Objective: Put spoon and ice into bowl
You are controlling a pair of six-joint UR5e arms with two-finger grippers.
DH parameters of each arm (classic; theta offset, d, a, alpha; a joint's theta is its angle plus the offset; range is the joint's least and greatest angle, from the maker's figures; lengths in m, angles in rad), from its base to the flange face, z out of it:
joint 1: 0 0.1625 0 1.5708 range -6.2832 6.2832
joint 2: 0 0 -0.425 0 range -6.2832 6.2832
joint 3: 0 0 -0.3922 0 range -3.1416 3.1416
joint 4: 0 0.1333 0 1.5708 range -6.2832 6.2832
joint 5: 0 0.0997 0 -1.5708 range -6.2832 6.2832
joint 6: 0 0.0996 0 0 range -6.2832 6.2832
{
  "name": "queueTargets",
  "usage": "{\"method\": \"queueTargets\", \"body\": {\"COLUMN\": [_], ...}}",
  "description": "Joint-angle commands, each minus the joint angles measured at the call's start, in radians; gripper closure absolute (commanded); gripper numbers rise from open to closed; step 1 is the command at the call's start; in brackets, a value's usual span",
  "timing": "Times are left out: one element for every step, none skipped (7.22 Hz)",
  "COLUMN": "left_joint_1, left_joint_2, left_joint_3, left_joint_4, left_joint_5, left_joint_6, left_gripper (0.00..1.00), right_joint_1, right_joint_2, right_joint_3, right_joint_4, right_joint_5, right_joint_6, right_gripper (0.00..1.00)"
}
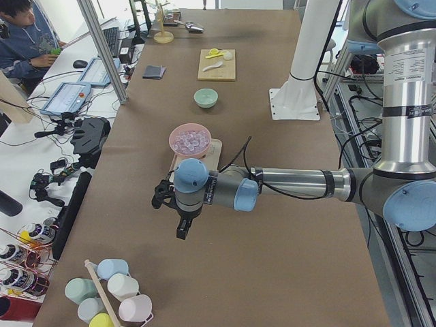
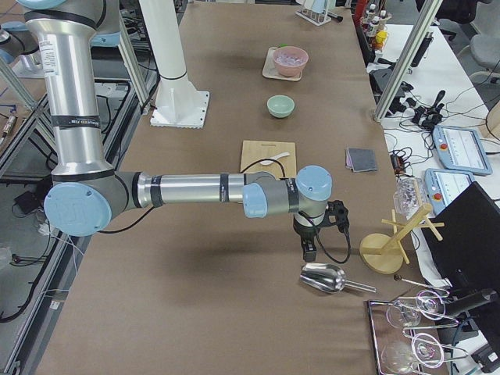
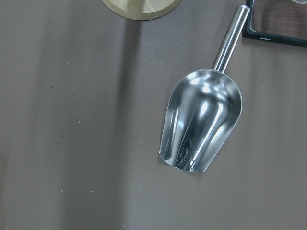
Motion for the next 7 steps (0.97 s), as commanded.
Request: {"method": "queueTargets", "body": {"left_joint_1": [0.0, 0.0, 0.002, 0.002, 0.003, 0.003, 0.003], "left_joint_2": [0.0, 0.0, -0.003, -0.006, -0.006, -0.008, -0.005], "left_joint_3": [-0.002, -0.007, -0.016, -0.021, -0.024, -0.022, -0.024], "left_joint_4": [-0.024, -0.024, -0.026, -0.026, -0.024, -0.022, -0.026], "left_joint_5": [-0.002, -0.002, -0.002, -0.002, -0.002, -0.002, -0.002], "left_joint_6": [-0.003, -0.019, -0.047, -0.047, -0.047, -0.047, -0.044], "left_gripper": [0.02, 0.02, 0.03, 0.03, 0.03, 0.03, 0.03], "right_joint_1": [-0.002, -0.002, -0.002, -0.002, -0.002, -0.002, -0.002], "right_joint_2": [-0.009, -0.014, -0.026, -0.046, -0.061, -0.061, -0.064], "right_joint_3": [-0.002, -0.001, 0.0, -0.005, -0.014, -0.015, -0.014], "right_joint_4": [0.024, 0.024, 0.027, 0.066, 0.114, 0.116, 0.116], "right_joint_5": [0.001, 0.027, 0.056, 0.058, 0.064, 0.079, 0.107], "right_joint_6": [0.0, 0.003, 0.002, 0.005, 0.012, 0.013, 0.014], "right_gripper": [0.0, 0.0, 0.0, 0.0, 0.0, 0.0, 0.0]}}
